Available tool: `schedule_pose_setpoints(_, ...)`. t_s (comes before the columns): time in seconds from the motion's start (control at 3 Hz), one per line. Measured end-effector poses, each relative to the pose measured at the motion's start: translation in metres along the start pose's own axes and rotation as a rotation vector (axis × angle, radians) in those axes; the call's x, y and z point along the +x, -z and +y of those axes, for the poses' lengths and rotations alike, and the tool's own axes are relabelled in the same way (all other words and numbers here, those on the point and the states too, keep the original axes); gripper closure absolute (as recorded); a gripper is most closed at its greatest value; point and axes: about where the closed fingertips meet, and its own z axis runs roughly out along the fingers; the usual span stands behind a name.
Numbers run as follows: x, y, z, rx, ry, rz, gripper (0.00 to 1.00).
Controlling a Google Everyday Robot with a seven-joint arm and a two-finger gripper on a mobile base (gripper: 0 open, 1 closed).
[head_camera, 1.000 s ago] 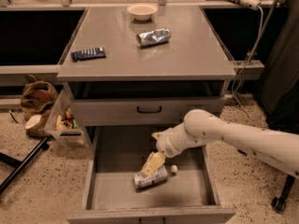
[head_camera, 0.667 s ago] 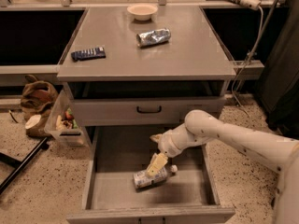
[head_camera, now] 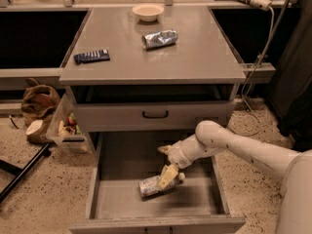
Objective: Pick blue plastic bottle from middle drawer and place on counter
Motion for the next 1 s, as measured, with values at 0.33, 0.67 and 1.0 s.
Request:
schedule_pose_setpoints(0.33,0.031,-0.010,-0.004,0.039,-0.035,0.062,0.00)
schedule_pose_setpoints(0.67,0.065,-0.016,-0.008,0.087,-0.056,0.108,0.00)
schedule_pose_setpoints(1.0,0.086,-0.024,-0.012,0.100,-0.062,0.129,0.00)
